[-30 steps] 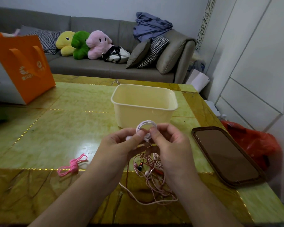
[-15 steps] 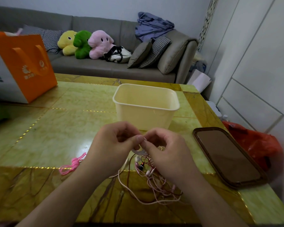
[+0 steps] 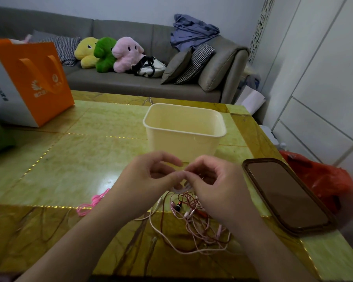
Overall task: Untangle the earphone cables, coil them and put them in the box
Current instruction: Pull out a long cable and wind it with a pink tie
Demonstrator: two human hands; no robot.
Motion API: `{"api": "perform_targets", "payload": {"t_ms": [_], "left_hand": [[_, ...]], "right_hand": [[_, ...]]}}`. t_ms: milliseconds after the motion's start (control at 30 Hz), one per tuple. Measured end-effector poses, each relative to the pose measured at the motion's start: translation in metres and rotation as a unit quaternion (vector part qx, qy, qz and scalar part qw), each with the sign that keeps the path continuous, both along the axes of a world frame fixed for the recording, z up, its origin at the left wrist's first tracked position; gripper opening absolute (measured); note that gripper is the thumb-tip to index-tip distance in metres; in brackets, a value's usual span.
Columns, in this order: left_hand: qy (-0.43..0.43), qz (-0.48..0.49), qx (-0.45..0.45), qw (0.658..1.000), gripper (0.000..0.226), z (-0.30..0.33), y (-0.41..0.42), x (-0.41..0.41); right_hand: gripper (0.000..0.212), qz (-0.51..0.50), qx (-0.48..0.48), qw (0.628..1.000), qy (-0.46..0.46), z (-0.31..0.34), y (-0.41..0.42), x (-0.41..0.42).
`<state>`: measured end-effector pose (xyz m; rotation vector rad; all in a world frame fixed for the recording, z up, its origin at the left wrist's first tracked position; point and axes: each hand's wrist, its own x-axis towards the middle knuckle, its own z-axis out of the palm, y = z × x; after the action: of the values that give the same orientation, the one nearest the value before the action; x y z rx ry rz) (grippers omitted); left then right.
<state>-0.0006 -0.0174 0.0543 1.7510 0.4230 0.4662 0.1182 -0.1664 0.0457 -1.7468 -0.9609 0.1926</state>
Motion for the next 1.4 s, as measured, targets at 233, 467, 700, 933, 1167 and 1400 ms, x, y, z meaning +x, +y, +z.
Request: {"api": "perform_targets", "payload": {"t_ms": [233,467,700,933,1167,1400], "left_hand": [[-0.046,0.078,0.026,0.996,0.010,-0.003,0.003,-0.004],[0.025,0.018,0.007,0.999,0.008,0.000,0.011,-0.011],[-0.012,0.140,0.102,0.985,0.017,0.006,0.051,-0.026],[-0.017,0.220,0.113,0.969,0.015,0.002,0.090,-0.049],[-0.024,0.249,0.079,0.965,0.012,0.002,0.105,-0.056],[-0.030,0.255,0.069,0.964,0.013,0.001,0.108,-0.055]], "right_hand": [[0.010,0.017,0.013,0.997,0.074,-0.003,0.010,-0.007],[0.008,0.030,0.009,0.997,0.074,-0.004,0.011,-0.016],[0.022,-0.001,-0.009,0.995,0.098,-0.021,0.031,-0.023],[0.019,0.071,-0.147,0.981,-0.103,-0.051,0.062,-0.053],[0.038,0.131,-0.147,0.961,-0.193,-0.068,0.136,-0.082],[0.020,0.154,-0.216,0.923,-0.278,-0.077,0.182,-0.082]]}}
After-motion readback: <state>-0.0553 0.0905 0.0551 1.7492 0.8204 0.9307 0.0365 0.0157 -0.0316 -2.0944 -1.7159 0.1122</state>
